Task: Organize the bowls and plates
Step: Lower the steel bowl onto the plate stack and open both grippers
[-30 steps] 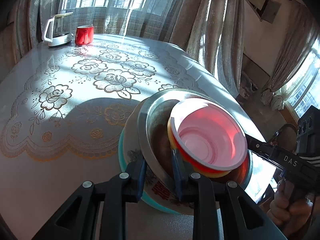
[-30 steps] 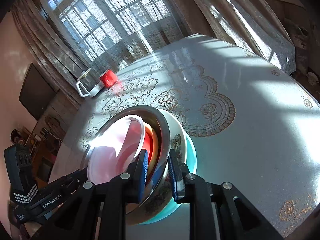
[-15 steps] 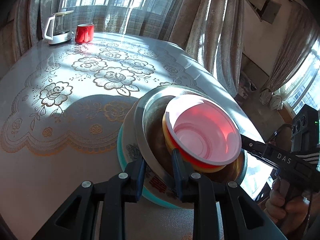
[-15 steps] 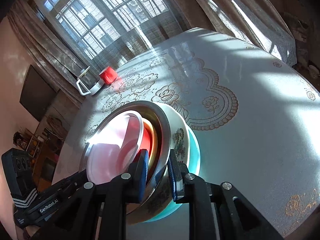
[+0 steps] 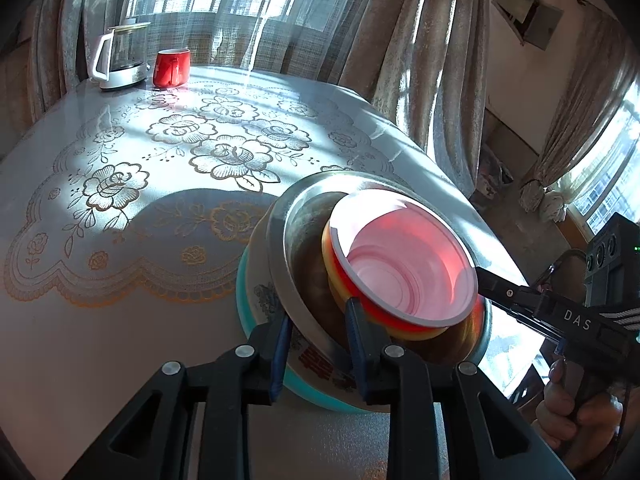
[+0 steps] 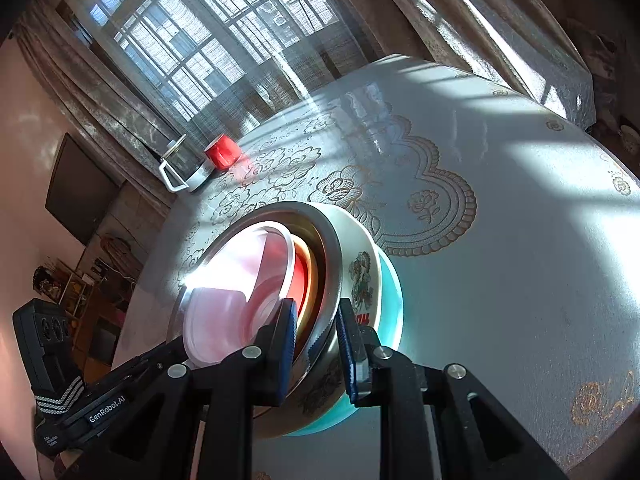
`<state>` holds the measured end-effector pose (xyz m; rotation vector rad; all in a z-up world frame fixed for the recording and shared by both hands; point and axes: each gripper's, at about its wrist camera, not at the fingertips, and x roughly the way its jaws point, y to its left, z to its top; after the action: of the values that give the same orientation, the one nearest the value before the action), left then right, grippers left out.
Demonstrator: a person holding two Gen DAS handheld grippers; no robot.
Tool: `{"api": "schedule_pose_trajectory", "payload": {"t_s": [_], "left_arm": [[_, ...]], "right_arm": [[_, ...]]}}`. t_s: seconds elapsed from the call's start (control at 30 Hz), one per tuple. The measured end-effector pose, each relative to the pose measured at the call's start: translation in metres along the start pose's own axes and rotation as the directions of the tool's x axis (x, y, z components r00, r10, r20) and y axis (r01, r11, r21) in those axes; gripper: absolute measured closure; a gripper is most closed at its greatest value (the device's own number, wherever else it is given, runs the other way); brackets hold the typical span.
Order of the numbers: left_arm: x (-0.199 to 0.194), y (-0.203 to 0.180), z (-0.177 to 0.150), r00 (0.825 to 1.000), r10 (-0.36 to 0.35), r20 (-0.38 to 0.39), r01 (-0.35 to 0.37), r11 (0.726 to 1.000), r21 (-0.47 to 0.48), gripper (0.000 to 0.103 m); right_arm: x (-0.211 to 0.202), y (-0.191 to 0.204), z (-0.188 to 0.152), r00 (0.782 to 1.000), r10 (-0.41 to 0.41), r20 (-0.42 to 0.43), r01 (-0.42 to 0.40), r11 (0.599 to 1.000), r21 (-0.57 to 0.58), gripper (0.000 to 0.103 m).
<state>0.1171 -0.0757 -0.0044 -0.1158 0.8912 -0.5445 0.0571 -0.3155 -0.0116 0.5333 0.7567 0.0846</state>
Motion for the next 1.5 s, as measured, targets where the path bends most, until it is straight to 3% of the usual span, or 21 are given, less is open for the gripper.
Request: {"api": "schedule_pose_trajectory", "payload": {"t_s": [0.27,1.5], "left_arm": [[-0.004,-0.001,-0.001,1.0,0.017,0.012,-0.017,1.0,0.006,0.075],[-0.027,0.004,-0.011,0.997,0.062,0.048,-0.061,0.998,-0.03,0.075]], "right_arm": [[0.006,0.003,-0.007,1.0,-0.003,-0.009,0.003,1.0,-0.013,0.087],[0.005,0.008,-0.012,1.0,0.013,-0.028,-0.013,1.0,0.011,0.084]]}}
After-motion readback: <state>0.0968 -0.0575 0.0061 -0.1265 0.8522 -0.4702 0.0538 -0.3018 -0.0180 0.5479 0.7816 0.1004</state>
